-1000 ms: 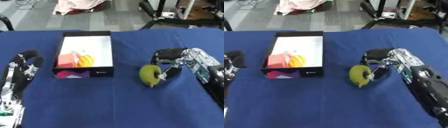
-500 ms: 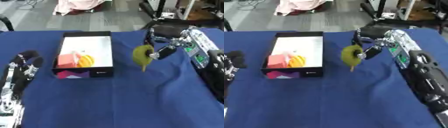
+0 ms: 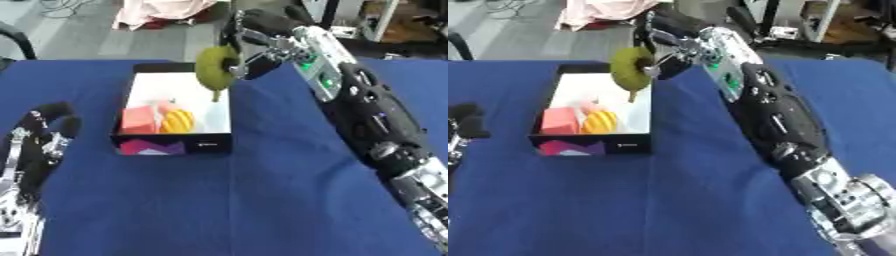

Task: Pick up objects on the table and place them in the box.

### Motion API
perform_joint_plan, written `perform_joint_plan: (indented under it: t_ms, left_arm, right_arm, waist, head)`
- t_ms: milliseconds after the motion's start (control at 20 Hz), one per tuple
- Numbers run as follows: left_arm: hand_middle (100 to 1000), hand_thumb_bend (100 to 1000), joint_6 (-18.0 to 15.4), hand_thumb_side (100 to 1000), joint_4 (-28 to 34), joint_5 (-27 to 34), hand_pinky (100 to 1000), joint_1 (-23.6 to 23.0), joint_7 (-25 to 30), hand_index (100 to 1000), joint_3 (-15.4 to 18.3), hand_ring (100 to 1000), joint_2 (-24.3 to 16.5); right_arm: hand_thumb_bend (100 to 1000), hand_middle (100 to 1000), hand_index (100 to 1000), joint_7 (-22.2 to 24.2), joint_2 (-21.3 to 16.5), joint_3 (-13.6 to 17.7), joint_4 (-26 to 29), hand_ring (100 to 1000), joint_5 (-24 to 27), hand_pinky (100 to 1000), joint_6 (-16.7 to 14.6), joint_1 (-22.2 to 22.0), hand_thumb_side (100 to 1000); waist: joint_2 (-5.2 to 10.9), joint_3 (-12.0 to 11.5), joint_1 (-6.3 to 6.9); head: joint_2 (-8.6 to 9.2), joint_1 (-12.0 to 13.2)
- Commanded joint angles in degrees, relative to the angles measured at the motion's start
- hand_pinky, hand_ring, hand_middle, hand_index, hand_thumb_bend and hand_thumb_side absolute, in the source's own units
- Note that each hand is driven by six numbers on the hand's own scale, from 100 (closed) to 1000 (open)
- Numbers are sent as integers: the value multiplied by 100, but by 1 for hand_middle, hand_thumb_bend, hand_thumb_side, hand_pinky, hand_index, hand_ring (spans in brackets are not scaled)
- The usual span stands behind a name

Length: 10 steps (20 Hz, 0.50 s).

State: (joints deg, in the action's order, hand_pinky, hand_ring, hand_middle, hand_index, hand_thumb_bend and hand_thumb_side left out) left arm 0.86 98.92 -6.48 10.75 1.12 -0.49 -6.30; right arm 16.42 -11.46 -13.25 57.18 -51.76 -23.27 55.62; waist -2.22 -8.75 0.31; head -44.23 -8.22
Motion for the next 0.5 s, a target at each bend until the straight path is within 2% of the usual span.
perform_joint_plan:
  t_ms: [50, 100, 150, 200, 250, 300, 400, 500]
  left_arm:
    - [652, 759, -17, 625, 89, 36, 640, 102, 57, 742, -50, 883, 6]
    - [652, 759, -20, 625, 89, 37, 640, 109, 66, 742, -56, 883, 13]
    - [652, 758, -22, 625, 89, 37, 640, 114, 70, 742, -59, 883, 16]
    - [652, 759, -23, 625, 89, 37, 640, 117, 70, 742, -58, 883, 17]
    - [652, 758, -23, 625, 87, 37, 640, 117, 68, 742, -56, 884, 17]
    - [652, 758, -23, 625, 87, 37, 640, 116, 66, 742, -54, 884, 16]
    - [652, 758, -22, 625, 84, 37, 640, 112, 63, 742, -52, 884, 13]
    - [652, 757, -22, 625, 82, 34, 640, 107, 58, 742, -43, 884, 8]
  right_arm:
    - [100, 504, 602, -325, 327, 94, -430, 748, -309, 916, 119, 193, 177]
    - [100, 532, 640, -401, 401, 60, -582, 761, -406, 920, 142, 197, 183]
    - [100, 676, 807, -419, 451, -7, -725, 819, -500, 941, 142, 188, 314]
    - [100, 725, 860, -382, 481, -94, -863, 837, -592, 948, 128, 184, 496]
    - [100, 791, 933, -311, 504, -135, -951, 858, -691, 955, 108, 186, 728]
    - [100, 818, 955, -223, 517, -135, -981, 865, -791, 956, 93, 181, 804]
    - [100, 849, 971, -118, 519, -40, -905, 866, -990, 952, 79, 169, 849]
    - [100, 874, 979, -165, 478, 60, -761, 866, -1170, 949, 35, 154, 815]
  waist:
    - [21, -31, 58]
    - [15, -42, 58]
    - [10, -50, 56]
    - [8, -52, 53]
    - [7, -51, 52]
    - [7, -45, 49]
    - [9, -27, 48]
    - [16, 7, 46]
  head:
    - [11, -80]
    - [11, -86]
    - [11, -84]
    - [11, -84]
    - [11, -82]
    - [11, -76]
    - [11, -54]
    - [11, -22]
